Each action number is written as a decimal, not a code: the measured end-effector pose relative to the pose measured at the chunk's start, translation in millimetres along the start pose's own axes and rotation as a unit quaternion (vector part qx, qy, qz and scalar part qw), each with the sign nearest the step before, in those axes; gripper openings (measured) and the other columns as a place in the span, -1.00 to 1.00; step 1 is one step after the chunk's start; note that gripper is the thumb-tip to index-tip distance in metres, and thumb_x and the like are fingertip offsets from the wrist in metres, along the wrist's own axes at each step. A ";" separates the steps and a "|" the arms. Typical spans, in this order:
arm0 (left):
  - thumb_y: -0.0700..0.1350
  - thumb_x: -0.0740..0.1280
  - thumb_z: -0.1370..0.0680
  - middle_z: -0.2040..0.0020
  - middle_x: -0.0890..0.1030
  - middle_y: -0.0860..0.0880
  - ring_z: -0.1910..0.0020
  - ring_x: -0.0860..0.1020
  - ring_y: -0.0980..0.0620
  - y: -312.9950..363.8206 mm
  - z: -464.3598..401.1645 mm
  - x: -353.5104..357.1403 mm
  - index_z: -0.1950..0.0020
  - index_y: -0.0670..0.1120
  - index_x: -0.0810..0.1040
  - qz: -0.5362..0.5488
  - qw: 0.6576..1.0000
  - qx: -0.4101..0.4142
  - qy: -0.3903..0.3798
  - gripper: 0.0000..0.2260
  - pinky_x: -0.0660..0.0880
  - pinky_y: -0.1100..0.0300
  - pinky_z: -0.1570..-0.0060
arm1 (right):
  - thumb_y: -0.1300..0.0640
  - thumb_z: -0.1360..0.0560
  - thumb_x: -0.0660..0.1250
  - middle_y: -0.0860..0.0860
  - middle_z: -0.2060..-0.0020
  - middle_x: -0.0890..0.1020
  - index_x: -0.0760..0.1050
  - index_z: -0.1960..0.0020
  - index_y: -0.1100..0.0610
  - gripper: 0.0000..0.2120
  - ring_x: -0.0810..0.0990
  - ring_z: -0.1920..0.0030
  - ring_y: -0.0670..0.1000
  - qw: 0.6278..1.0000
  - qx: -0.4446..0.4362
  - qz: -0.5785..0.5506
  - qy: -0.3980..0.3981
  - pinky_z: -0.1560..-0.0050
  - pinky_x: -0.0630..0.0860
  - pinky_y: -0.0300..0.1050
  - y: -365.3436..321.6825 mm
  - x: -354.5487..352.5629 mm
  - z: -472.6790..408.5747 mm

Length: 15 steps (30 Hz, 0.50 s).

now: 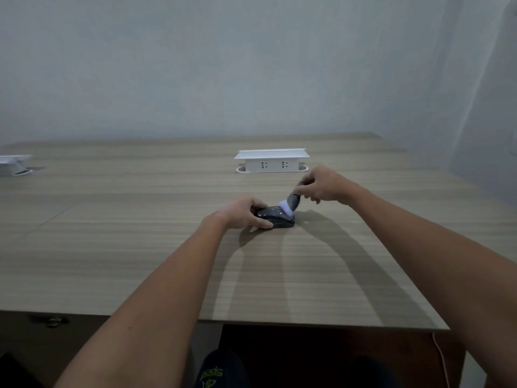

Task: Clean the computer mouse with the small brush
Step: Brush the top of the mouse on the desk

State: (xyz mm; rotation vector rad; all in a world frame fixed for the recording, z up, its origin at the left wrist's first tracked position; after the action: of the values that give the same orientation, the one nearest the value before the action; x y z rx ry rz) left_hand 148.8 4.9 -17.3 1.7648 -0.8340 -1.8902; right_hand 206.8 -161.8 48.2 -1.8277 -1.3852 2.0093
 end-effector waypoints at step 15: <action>-0.03 0.59 -0.41 0.00 0.74 -0.09 -0.02 0.68 -0.12 -3.8 -2.3 -1.9 -0.11 -0.12 0.70 -0.010 1.000 -0.019 0.022 -0.67 0.54 -0.05 -0.21 | 0.18 -0.52 0.41 0.05 0.36 0.55 0.68 0.05 0.34 -0.79 0.44 0.42 -0.05 0.998 -0.015 -0.063 0.019 0.38 0.43 -0.19 1.6 -4.0 3.6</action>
State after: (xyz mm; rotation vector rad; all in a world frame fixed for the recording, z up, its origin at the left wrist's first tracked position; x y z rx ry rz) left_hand 151.6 8.6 -18.5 1.7921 -0.7618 -1.8595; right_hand 205.7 -167.1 49.6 -1.7328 -1.4874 1.8942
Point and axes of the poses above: each hand's wrist, its own z-axis away from the middle knuckle, its own x-axis out of the palm, y = z × x, the point moved 9 cm from there along -z, towards the middle knuckle
